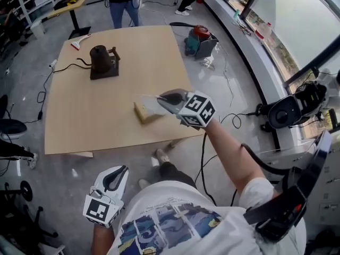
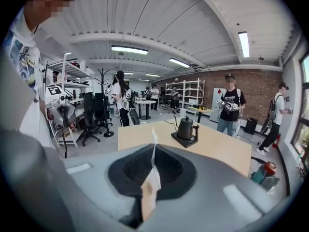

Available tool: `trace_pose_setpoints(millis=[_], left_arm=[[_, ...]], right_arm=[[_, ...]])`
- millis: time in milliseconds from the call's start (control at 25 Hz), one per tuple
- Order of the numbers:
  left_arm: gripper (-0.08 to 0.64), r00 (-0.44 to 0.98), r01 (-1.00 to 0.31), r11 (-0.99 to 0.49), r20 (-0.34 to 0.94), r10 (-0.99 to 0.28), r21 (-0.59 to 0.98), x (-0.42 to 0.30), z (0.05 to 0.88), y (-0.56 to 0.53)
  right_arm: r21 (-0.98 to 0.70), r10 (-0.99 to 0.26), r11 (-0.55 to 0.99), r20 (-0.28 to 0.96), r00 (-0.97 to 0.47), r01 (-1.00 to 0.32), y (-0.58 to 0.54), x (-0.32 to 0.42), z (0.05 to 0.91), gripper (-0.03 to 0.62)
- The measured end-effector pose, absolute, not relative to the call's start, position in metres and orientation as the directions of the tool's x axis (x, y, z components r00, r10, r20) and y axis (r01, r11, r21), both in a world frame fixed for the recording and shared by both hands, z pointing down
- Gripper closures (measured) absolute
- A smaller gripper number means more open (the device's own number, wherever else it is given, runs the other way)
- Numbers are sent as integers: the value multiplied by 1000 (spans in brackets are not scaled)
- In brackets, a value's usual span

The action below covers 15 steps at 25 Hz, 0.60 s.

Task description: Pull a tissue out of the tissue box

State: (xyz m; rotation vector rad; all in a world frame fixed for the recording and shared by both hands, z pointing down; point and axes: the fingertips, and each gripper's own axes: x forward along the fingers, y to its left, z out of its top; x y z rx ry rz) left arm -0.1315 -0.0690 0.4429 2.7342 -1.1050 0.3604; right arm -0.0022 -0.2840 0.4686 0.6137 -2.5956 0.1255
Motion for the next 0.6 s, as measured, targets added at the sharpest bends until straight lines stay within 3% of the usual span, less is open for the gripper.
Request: trace_pose_setpoints(millis=[600], left_arm=[[531, 694, -706, -704, 282, -663, 81, -164, 453, -23]], right_arm=[[91, -440, 892, 391, -809, -442, -183, -31, 421, 589]])
